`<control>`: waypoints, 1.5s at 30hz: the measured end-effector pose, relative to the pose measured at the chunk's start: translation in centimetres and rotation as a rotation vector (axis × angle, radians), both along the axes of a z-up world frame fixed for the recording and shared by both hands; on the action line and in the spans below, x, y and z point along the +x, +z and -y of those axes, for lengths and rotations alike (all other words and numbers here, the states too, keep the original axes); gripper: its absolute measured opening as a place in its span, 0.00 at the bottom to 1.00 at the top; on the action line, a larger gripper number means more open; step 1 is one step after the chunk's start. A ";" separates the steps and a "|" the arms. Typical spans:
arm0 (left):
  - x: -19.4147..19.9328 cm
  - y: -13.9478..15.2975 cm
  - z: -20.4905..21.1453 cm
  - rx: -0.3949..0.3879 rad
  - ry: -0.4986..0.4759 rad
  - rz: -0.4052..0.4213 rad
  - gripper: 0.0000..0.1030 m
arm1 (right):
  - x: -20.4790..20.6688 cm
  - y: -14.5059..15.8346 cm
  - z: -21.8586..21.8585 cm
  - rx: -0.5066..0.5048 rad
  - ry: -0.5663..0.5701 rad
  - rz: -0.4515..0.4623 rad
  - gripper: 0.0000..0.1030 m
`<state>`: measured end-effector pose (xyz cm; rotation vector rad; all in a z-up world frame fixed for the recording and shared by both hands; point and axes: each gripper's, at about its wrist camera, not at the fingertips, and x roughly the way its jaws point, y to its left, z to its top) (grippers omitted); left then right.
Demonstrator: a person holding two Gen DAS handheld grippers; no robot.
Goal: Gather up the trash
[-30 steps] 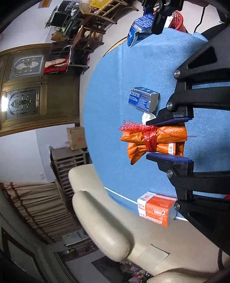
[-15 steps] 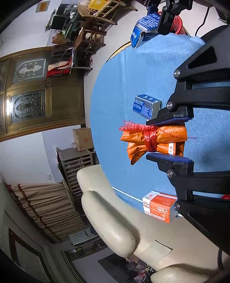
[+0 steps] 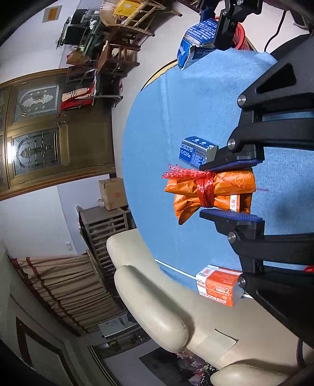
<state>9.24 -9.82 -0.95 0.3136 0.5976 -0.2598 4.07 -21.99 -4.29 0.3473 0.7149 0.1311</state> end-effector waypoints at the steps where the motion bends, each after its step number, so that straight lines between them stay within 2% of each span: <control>1: -0.1 0.0 0.1 0.003 -0.002 0.001 0.31 | 0.0 0.0 0.0 0.001 0.000 0.000 0.65; 45: -0.7 -0.7 2.4 0.044 -0.074 -0.024 0.31 | 0.0 -1.2 1.0 0.055 -0.011 -0.033 0.65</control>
